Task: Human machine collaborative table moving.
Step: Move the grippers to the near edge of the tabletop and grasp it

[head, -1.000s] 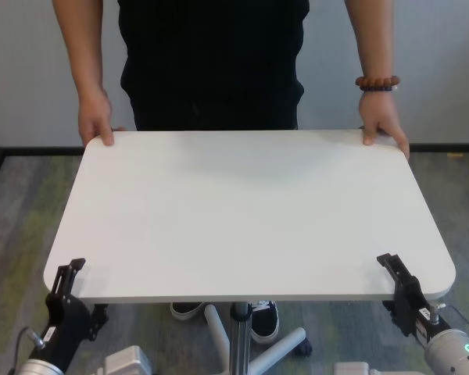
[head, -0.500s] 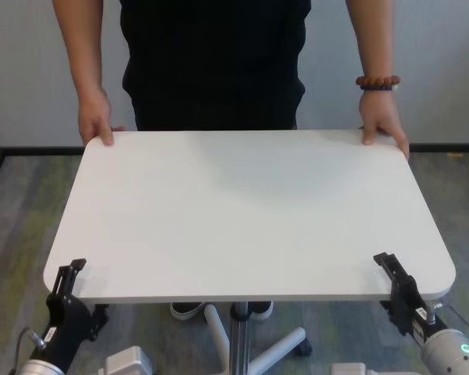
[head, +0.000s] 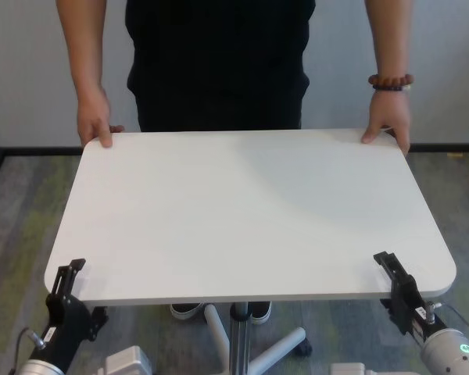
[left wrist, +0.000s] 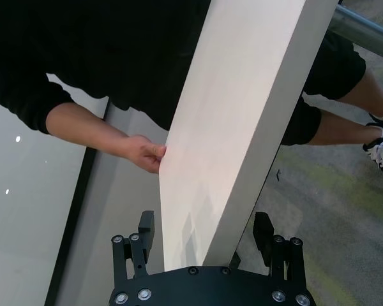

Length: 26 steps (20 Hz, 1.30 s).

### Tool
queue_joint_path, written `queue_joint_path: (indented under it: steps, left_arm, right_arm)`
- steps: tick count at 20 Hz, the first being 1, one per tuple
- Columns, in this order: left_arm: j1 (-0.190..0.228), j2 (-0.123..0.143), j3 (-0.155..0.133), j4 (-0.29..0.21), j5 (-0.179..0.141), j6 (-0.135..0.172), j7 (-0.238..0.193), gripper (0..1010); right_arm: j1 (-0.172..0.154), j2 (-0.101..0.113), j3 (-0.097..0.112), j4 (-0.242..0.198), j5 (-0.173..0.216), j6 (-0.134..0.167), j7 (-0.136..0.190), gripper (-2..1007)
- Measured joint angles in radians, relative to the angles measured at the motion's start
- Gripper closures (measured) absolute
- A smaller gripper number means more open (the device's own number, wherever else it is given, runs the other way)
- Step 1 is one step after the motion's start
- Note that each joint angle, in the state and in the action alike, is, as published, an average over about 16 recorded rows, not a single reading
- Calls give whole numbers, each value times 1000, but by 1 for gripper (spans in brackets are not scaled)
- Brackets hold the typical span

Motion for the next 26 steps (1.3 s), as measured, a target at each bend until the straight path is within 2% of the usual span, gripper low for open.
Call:
queue_joint_path:
  steps: [16, 26]
  left_arm:
    - [1, -12, -20, -1, -49, -25, -4, 6]
    - [1, -10, -17, -1, -39, -22, 0, 6]
  right_arm:
    - [-8, -5, 18, -8, 55, -48, 0, 5]
    - [-7, -5, 15, -8, 46, -41, 0, 5]
